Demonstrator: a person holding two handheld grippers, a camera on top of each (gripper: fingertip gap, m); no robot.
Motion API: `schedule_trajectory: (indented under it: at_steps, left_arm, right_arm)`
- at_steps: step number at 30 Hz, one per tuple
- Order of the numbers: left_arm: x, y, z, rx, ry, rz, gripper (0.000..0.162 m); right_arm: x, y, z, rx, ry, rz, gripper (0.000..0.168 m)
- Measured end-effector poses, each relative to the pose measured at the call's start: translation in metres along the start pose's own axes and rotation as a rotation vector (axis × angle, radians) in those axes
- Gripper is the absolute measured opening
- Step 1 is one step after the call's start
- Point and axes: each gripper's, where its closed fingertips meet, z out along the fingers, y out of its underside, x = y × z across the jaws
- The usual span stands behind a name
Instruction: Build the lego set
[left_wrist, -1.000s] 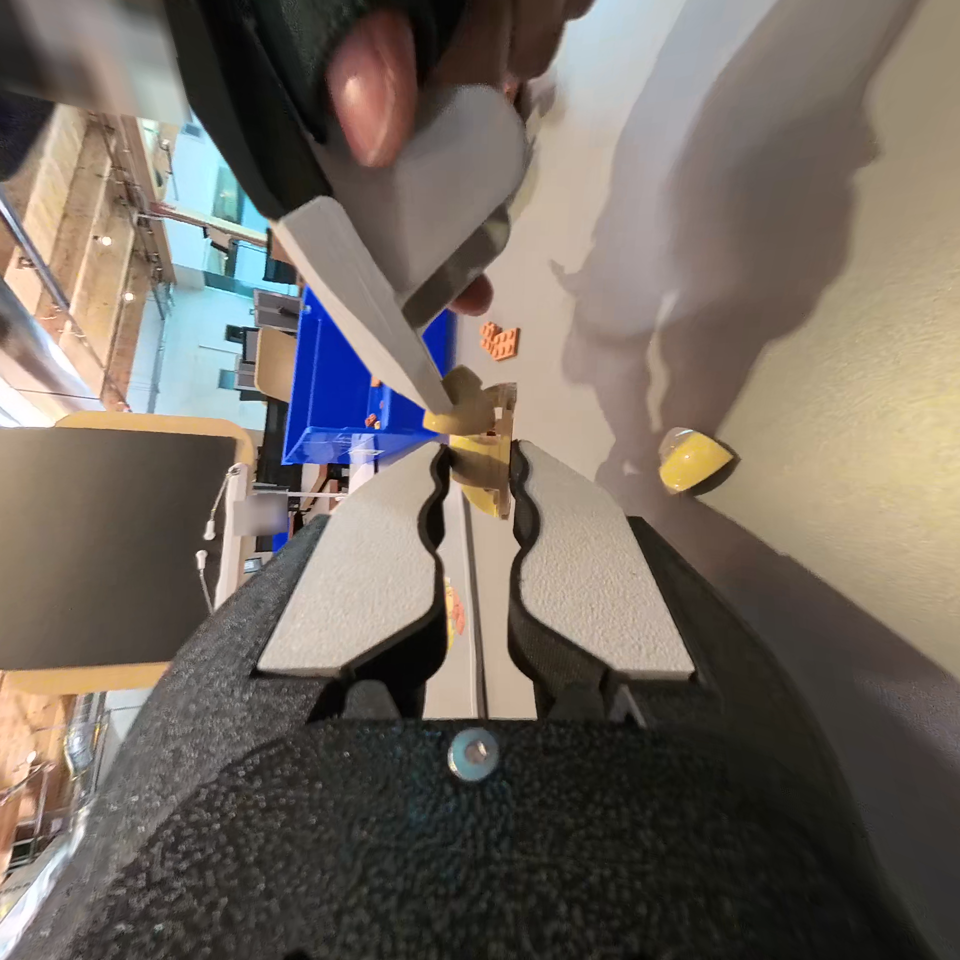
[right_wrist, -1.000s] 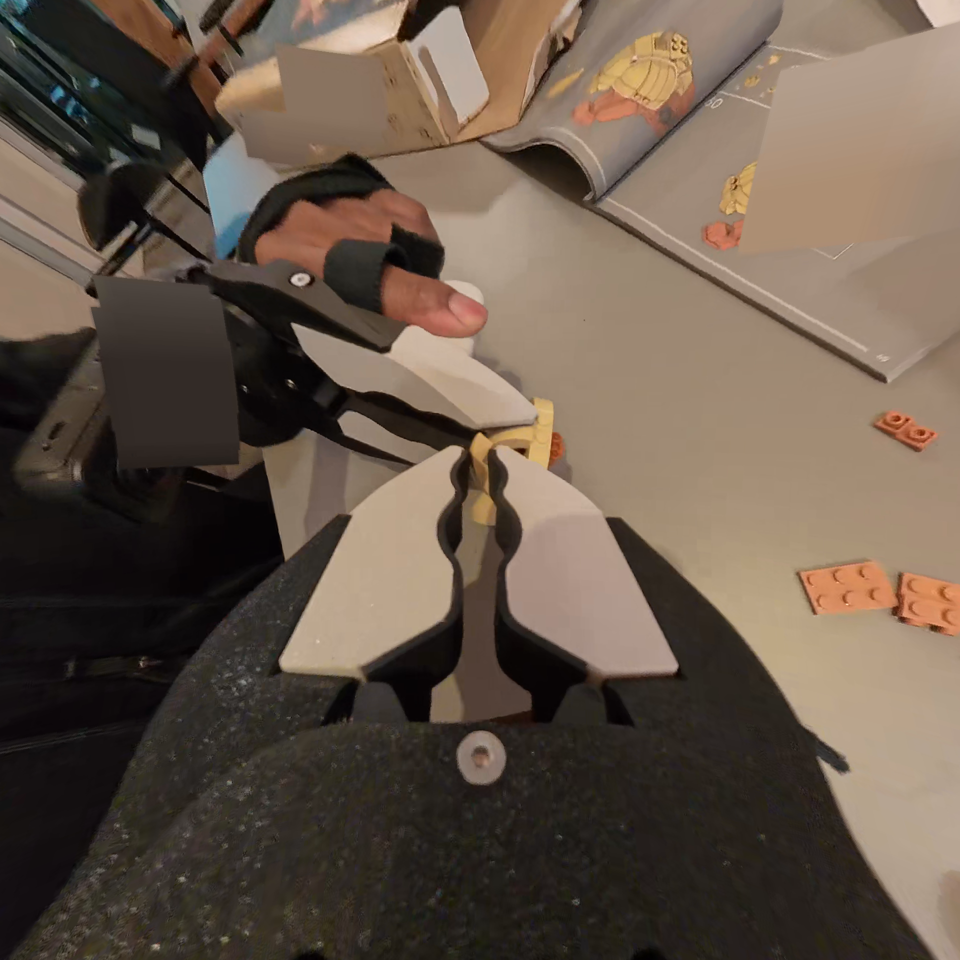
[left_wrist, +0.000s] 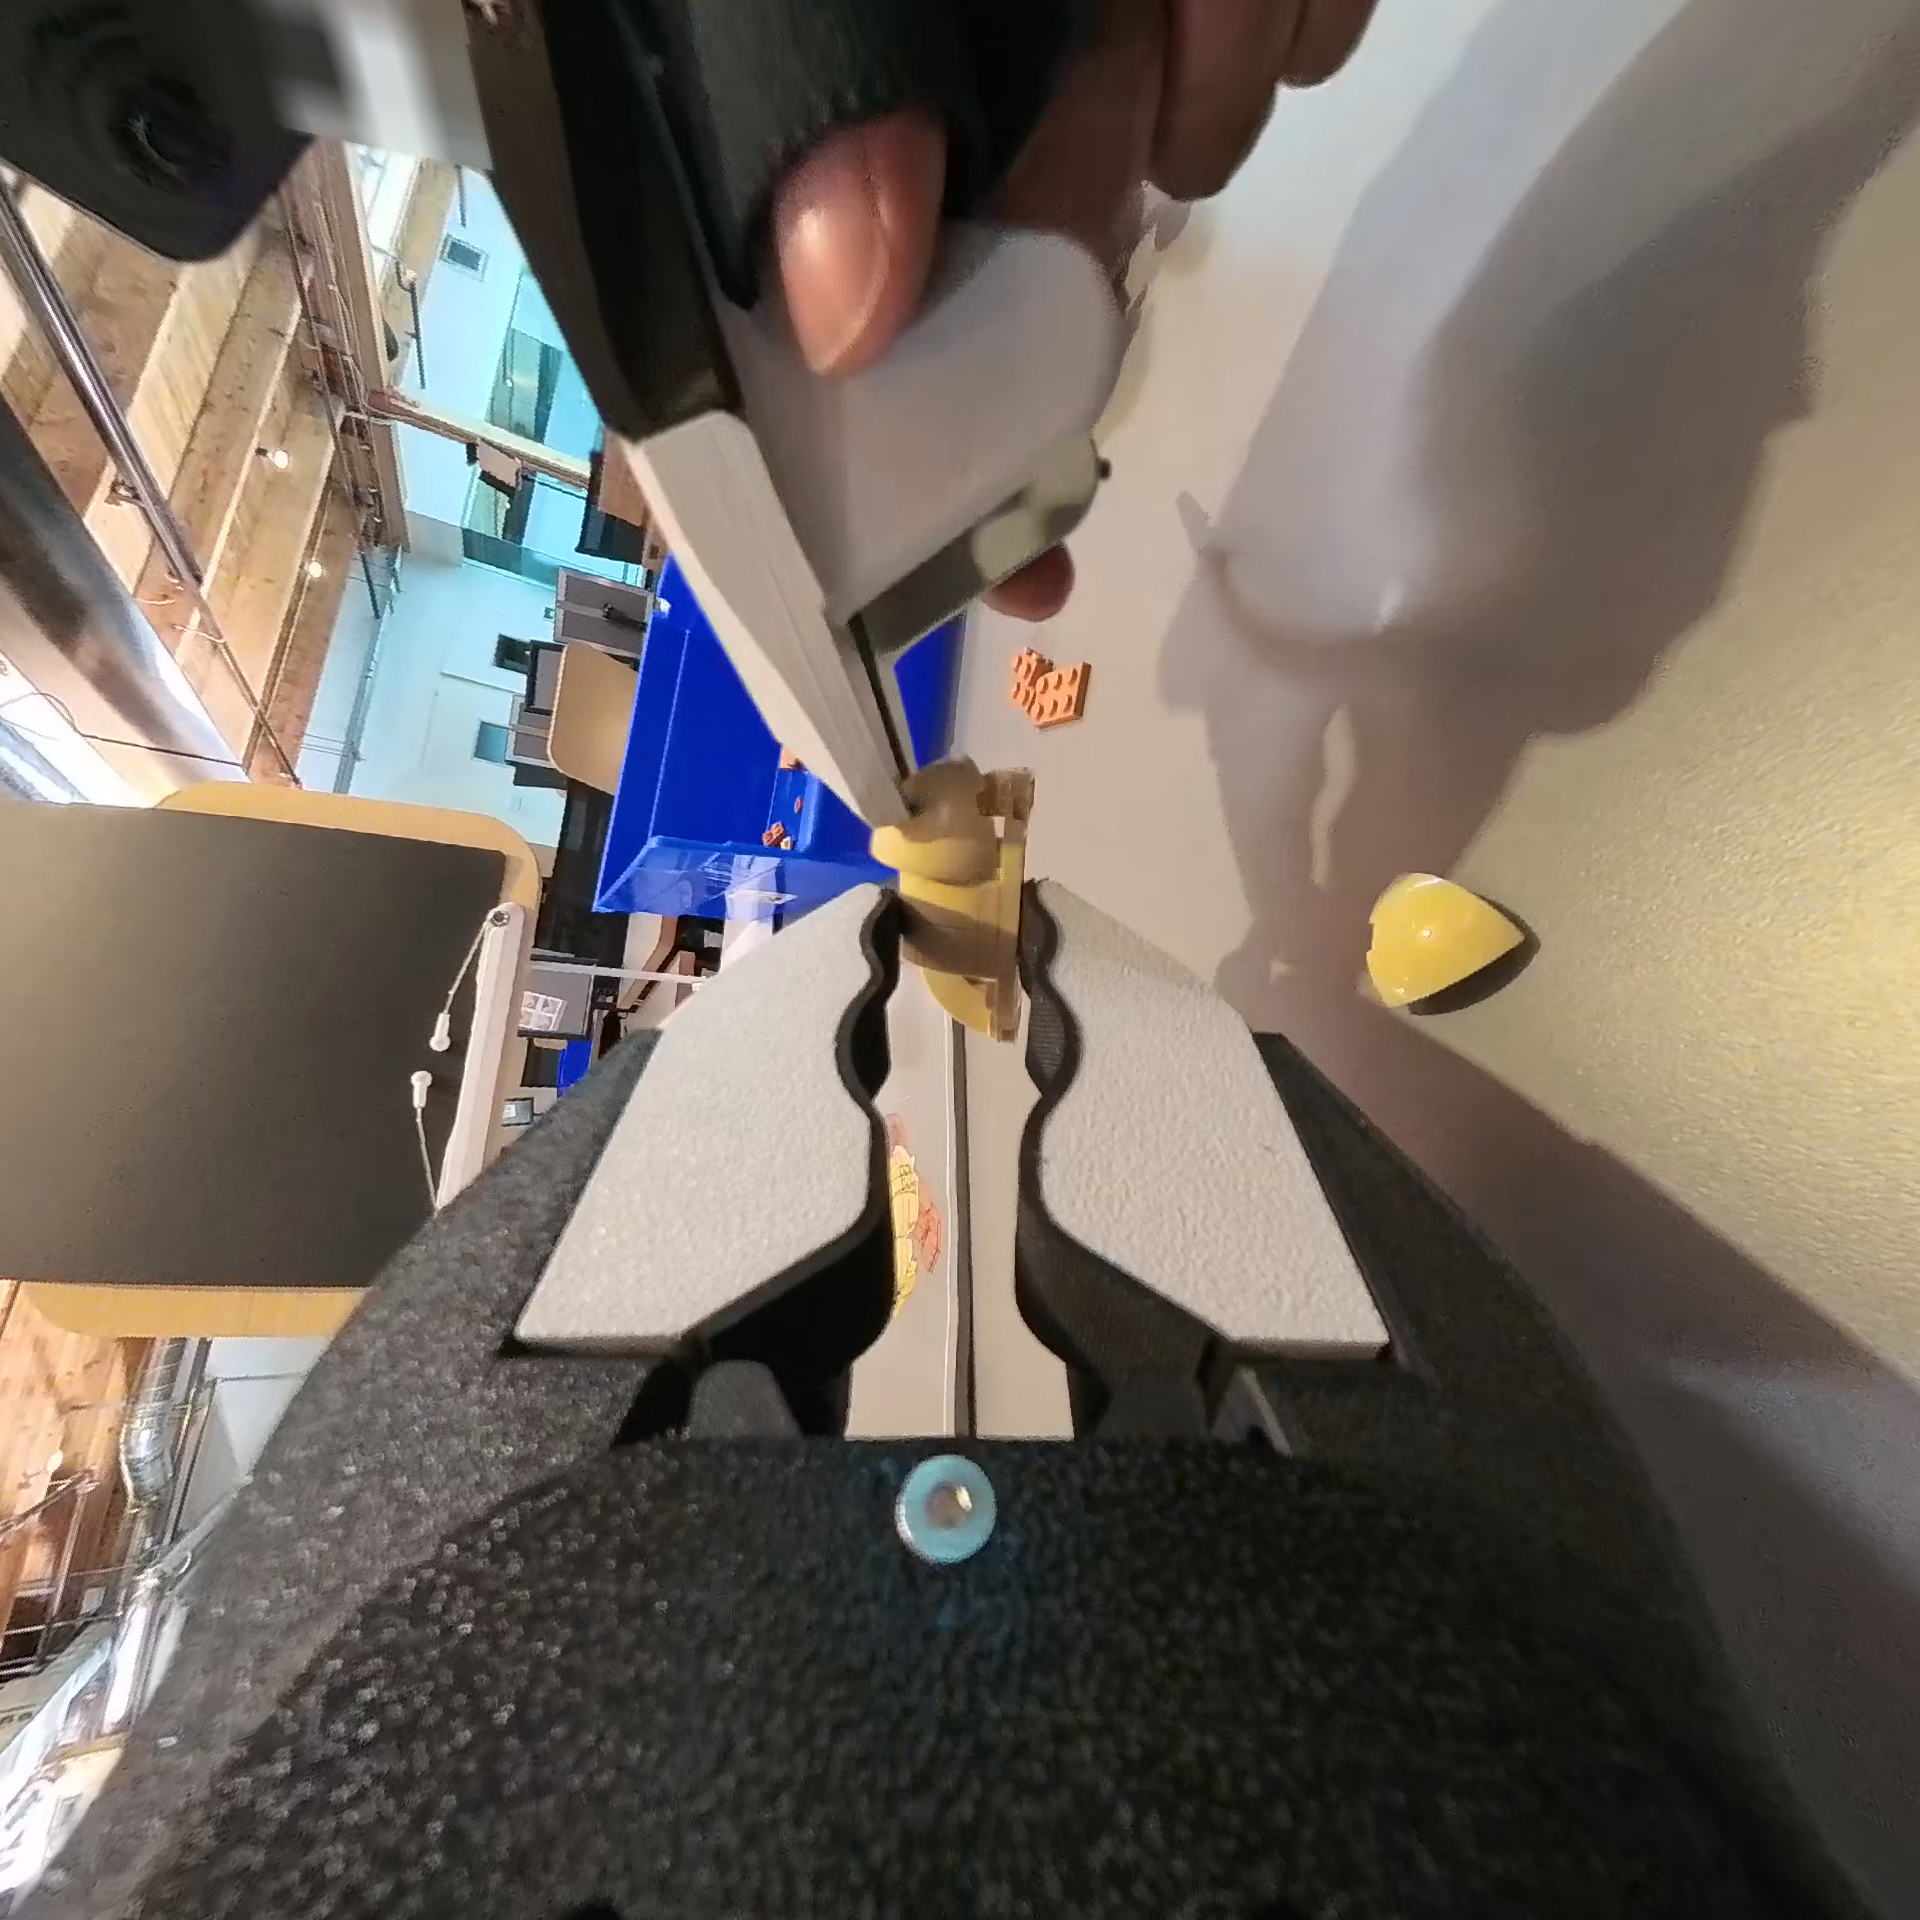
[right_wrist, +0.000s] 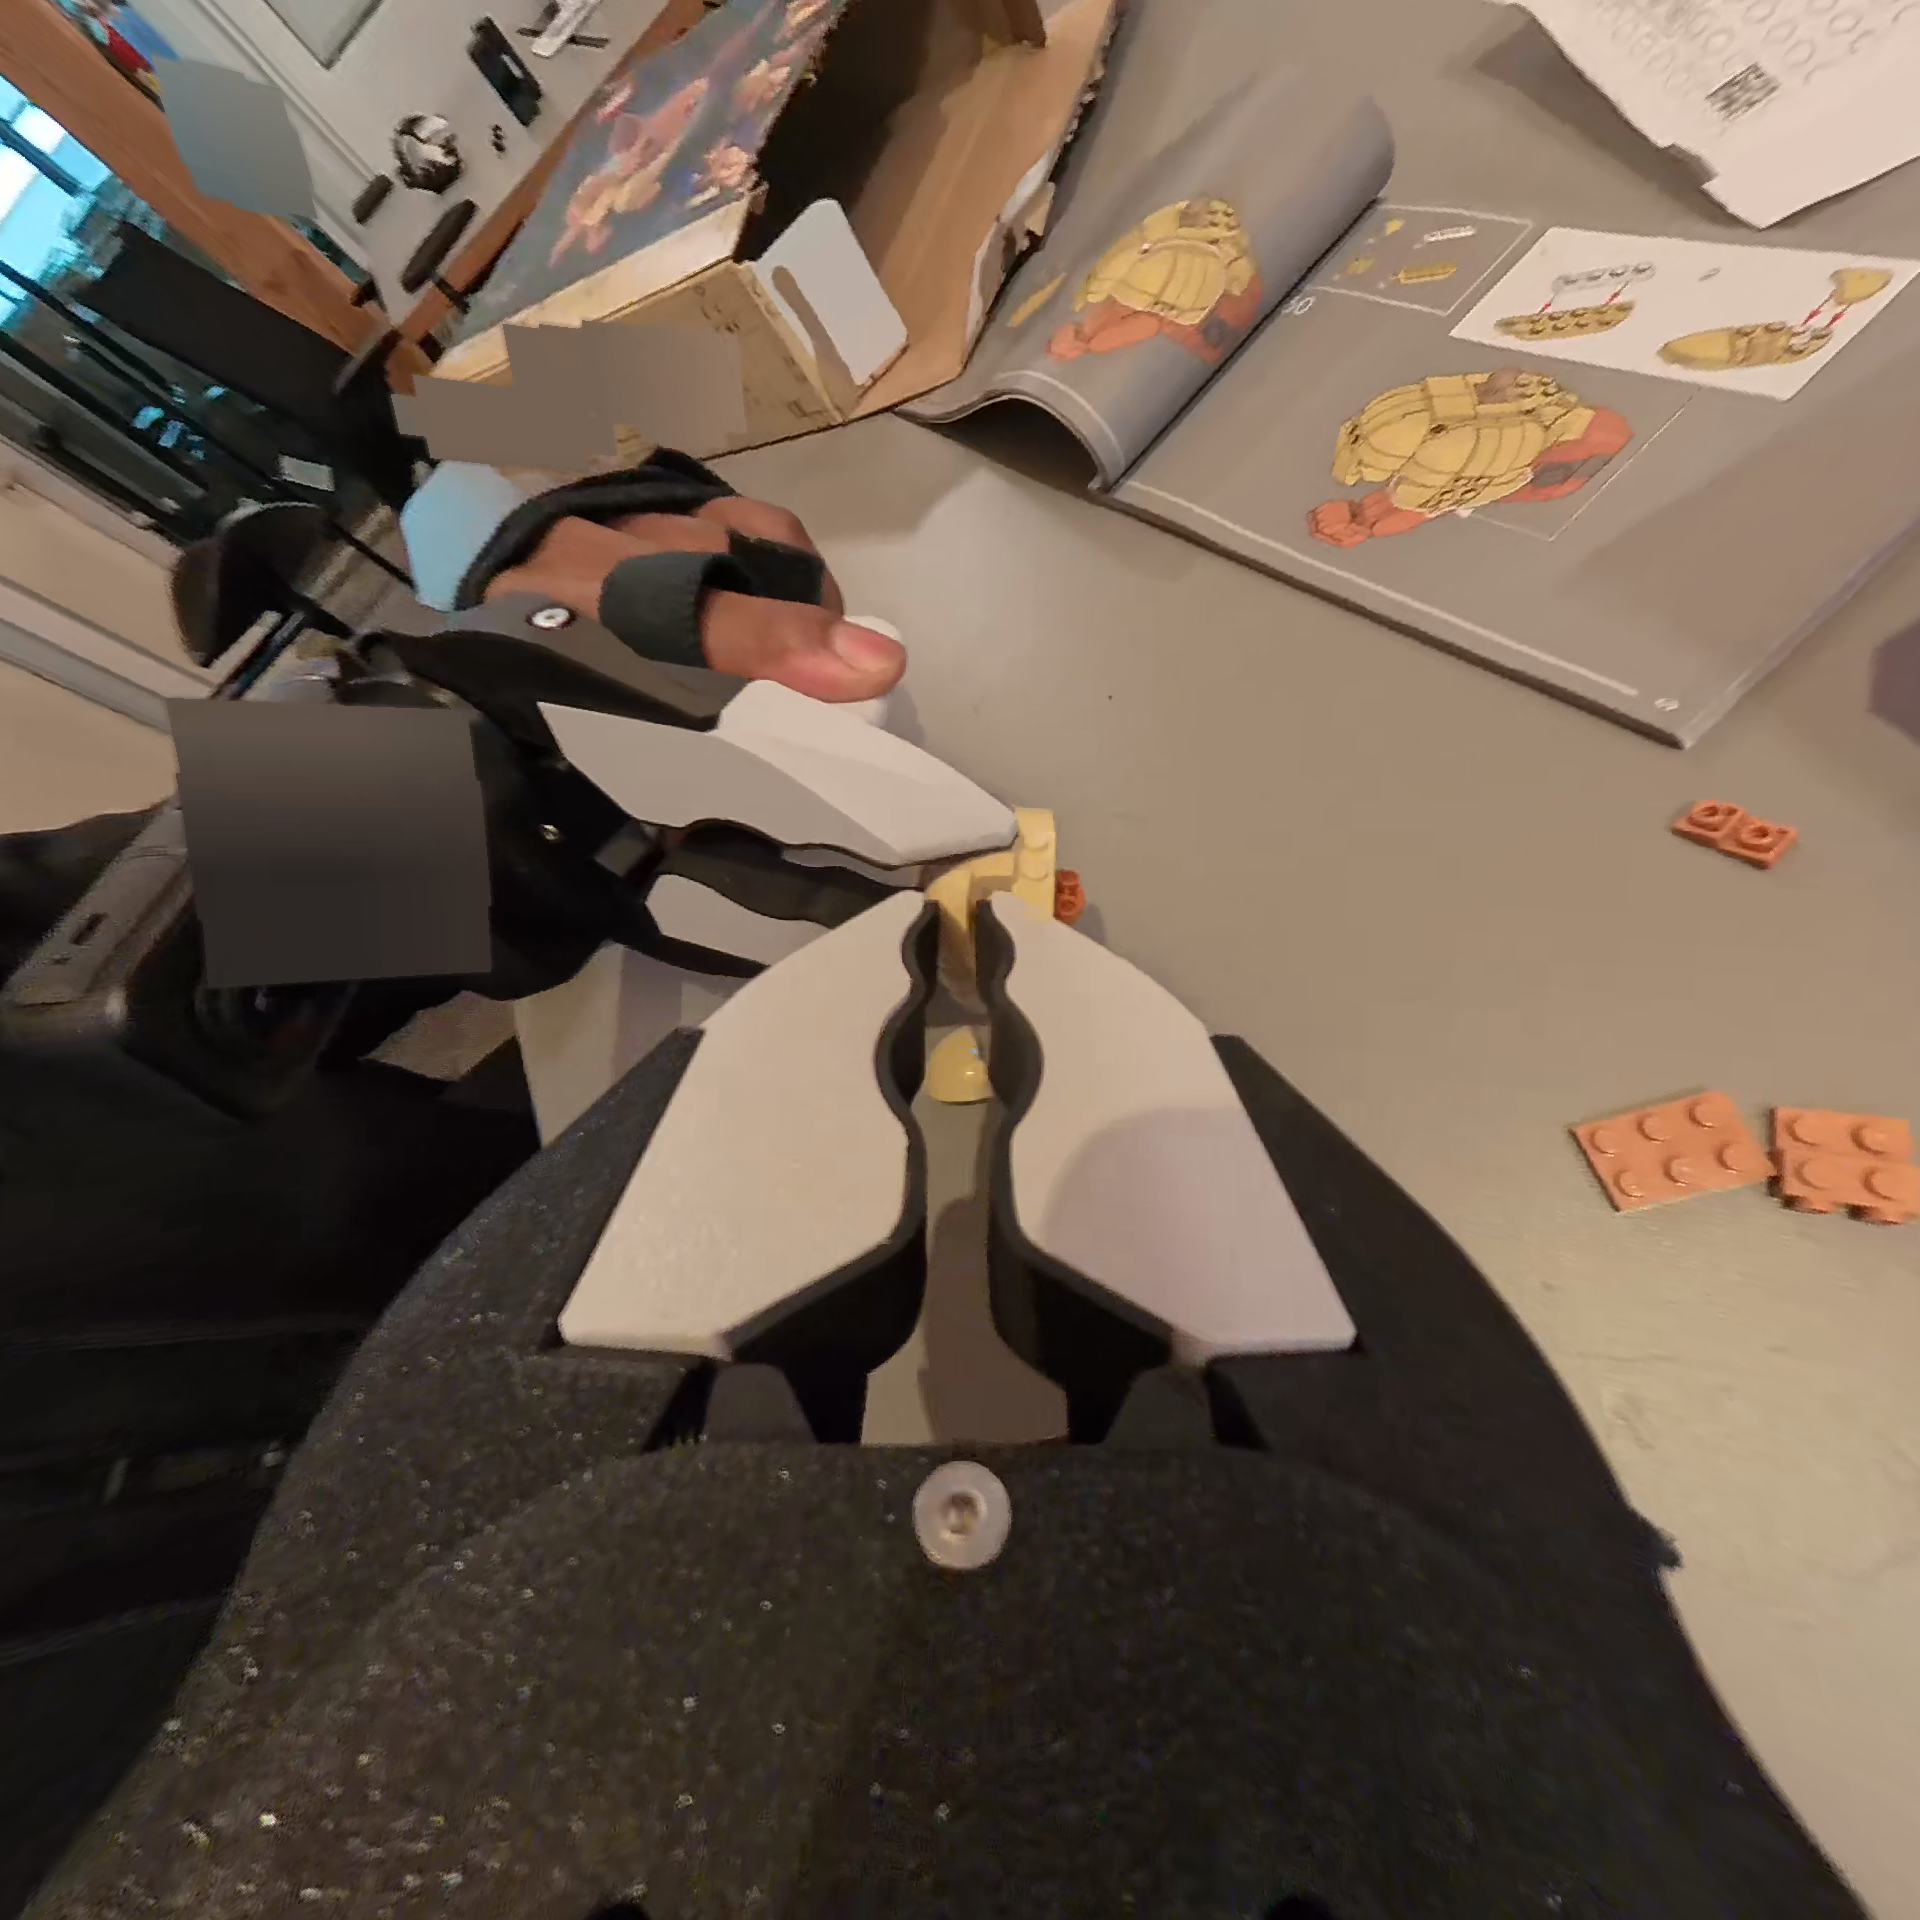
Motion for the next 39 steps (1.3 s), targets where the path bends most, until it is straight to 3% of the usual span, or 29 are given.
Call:
schedule_trajectory:
  at_steps: [11, 16, 20, 26, 33, 39]
  left_arm:
    - [0.0, 0.0, 0.0, 0.003, 0.003, -0.014, 0.022]
    - [0.0, 0.001, 0.0, 0.003, 0.006, -0.023, 0.022]
    - [0.0, 0.002, 0.0, 0.018, 0.025, -0.066, 0.022]
    - [-0.001, 0.004, -0.001, 0.043, 0.052, -0.14, 0.022]
    - [-0.001, 0.005, 0.001, 0.05, 0.071, -0.187, 0.022]
    - [0.001, 0.007, 0.002, 0.057, 0.092, -0.222, 0.022]
  right_arm:
    - [0.009, 0.002, -0.002, -0.013, 0.133, -0.109, 0.0]
    - [0.006, 0.002, -0.005, -0.008, 0.131, -0.182, 0.012]
    - [0.0, -0.003, -0.012, 0.04, 0.119, -0.432, 0.023]
    - [0.012, 0.005, -0.013, 0.007, 0.296, -0.987, 0.038]
    - [0.001, 0.001, -0.002, 0.101, 0.29, -1.152, 0.041]
    - [0.006, 0.004, 0.006, 0.076, 0.361, -1.301, 0.035]
